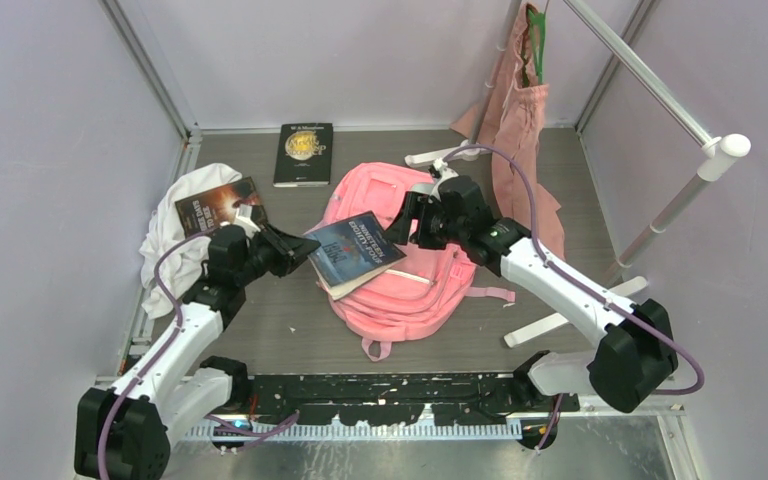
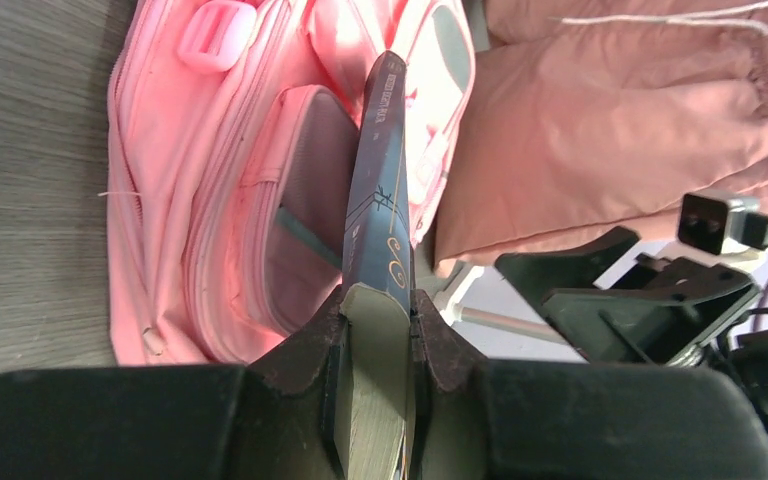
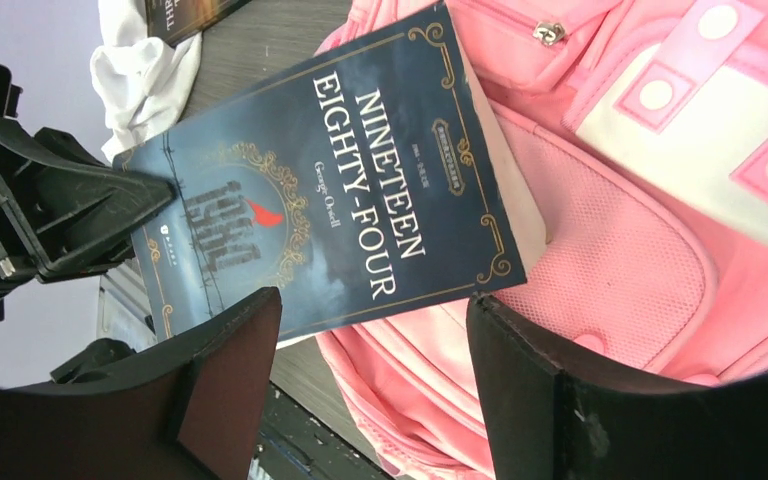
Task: Pack the student bag
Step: Pick up the book from the center of the board, then place the book in the student bag.
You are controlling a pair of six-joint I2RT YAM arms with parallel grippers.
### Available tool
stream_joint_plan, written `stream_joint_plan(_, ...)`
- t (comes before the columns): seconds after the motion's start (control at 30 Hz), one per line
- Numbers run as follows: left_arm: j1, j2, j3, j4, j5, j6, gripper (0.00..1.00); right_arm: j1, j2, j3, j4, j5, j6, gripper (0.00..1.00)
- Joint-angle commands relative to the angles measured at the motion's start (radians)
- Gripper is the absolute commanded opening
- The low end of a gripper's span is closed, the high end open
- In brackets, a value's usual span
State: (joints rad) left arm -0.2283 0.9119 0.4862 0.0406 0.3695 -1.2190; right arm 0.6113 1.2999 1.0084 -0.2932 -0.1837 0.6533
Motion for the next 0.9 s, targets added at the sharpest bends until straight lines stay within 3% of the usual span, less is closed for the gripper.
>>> stream_joint_plan(0.0, -0.003, -0.025, 0.088, 0.018, 0.083, 0.096, 0.00, 0.001, -0.024, 0.072, -0.021, 0.025, -0.044, 0.73)
stream_joint_plan(0.47, -0.003, -0.027, 0.447, -0.263, 0.132, 0.281, 0.00, 0.031, -0.058, 0.127, -0.115, -0.012, -0.172, 0.66)
stream_joint_plan(0.87, -0.003, -0.084, 0.541, -0.300, 0.114, 0.269, 0.00, 0.248, -0.046, 0.177, -0.192, 0.131, -0.353, 0.65)
